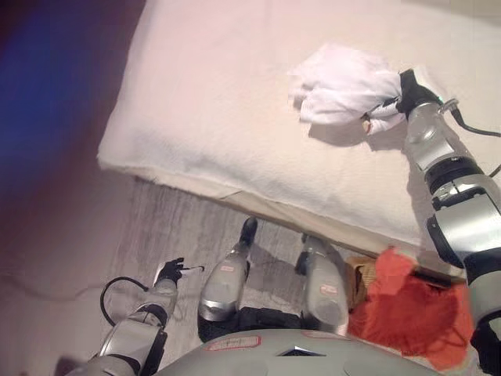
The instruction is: Put the clothes on the bed into the basket.
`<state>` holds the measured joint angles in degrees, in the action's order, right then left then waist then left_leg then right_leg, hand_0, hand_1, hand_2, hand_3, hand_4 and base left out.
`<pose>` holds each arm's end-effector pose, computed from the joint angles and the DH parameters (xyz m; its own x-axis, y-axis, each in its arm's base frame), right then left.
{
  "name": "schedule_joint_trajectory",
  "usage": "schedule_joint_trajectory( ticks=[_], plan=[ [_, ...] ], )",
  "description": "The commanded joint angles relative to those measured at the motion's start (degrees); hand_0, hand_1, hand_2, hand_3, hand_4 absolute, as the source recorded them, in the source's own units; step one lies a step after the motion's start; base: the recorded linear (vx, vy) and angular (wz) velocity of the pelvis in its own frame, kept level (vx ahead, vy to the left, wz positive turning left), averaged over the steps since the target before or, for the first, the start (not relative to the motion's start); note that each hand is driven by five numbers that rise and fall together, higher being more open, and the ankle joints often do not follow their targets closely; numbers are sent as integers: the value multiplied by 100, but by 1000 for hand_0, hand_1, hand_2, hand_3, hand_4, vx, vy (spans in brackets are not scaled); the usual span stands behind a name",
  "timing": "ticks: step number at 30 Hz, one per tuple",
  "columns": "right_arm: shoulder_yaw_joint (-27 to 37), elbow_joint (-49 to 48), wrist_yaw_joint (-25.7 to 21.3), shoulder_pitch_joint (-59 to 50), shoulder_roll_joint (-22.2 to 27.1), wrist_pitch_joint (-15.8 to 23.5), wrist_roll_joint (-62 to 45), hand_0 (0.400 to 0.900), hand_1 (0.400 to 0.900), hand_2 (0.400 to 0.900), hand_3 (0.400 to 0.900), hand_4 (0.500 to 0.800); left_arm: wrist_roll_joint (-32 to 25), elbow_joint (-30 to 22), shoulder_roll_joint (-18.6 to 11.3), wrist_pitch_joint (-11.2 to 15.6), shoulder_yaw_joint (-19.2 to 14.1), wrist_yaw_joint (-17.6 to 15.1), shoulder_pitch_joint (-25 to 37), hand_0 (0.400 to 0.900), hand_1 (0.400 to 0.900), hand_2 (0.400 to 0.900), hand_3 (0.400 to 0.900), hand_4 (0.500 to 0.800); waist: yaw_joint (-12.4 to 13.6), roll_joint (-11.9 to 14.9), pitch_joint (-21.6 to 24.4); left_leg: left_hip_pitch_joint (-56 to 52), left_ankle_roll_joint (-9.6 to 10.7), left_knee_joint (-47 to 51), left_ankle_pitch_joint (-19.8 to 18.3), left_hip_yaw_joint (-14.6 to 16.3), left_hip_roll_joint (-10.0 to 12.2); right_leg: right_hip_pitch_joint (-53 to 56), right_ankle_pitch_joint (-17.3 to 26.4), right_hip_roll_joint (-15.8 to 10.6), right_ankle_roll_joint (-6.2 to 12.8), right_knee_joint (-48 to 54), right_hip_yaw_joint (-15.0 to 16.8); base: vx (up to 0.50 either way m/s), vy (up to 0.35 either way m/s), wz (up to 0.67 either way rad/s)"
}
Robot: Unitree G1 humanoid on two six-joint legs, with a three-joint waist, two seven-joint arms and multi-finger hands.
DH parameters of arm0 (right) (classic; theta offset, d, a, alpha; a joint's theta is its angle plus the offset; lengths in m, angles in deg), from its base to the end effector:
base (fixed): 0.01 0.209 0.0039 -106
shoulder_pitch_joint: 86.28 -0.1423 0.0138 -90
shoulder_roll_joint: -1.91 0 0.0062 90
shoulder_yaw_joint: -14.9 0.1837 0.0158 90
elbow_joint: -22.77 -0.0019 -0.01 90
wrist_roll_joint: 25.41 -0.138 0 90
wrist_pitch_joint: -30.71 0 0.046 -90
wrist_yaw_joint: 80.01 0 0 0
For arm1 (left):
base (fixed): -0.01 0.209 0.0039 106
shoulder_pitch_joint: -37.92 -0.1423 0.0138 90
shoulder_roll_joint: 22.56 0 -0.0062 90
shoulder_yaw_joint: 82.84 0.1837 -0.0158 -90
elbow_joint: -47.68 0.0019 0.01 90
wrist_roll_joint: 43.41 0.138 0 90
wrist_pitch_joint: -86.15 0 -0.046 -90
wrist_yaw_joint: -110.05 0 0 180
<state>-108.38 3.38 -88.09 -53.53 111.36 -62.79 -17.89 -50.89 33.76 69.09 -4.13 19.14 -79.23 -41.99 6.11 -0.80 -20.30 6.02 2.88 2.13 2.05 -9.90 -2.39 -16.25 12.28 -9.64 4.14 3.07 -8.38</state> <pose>0.3399 -0.2689 0.1299 0.9345 -0.3306 -0.1318 0.0290 0.4399 -0.8976 0.1189 0.2247 -0.1051 0.4066 0.3313 -0.8514 0.0264 0.9273 0.3735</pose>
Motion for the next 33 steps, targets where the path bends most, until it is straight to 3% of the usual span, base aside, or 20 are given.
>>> schedule_joint_trajectory(
  ticks=[1,6,14,22,33],
  plan=[
    [1,-222,-146,-104,675,159,-115,400,400,400,400,500,179,588,-319,-124,49,-4,-326,900,900,900,900,800,-284,103,615,-199,-56,270,-109,373,11,100,-118,-211,527,-355,287,87,56,-94],
    [278,-425,17,459,971,177,-137,400,400,400,400,500,330,740,-373,-176,-119,117,-427,900,900,900,900,800,-593,187,905,-584,-99,287,-297,778,50,201,-120,-85,547,-360,681,51,34,-53],
    [827,-506,170,1467,1311,195,-121,400,400,400,400,500,569,766,-410,-184,-139,250,-446,900,900,900,900,800,-957,176,1056,-883,-158,287,-456,1222,13,191,-67,40,635,-422,1055,13,29,-36],
    [1404,-189,232,2281,1487,189,-117,400,400,400,400,500,739,765,-438,-186,-86,314,-421,900,900,900,900,800,-1235,146,1112,-1096,-208,287,-552,1478,-16,233,-47,144,671,-457,1355,18,25,-25],
    [2083,401,290,3081,1642,107,-140,400,400,400,400,500,888,725,-478,-203,22,353,-298,900,900,900,900,800,-1443,150,1162,-1272,-233,287,-631,1619,-35,330,-27,188,698,-448,1475,11,4,-8]
  ],
)
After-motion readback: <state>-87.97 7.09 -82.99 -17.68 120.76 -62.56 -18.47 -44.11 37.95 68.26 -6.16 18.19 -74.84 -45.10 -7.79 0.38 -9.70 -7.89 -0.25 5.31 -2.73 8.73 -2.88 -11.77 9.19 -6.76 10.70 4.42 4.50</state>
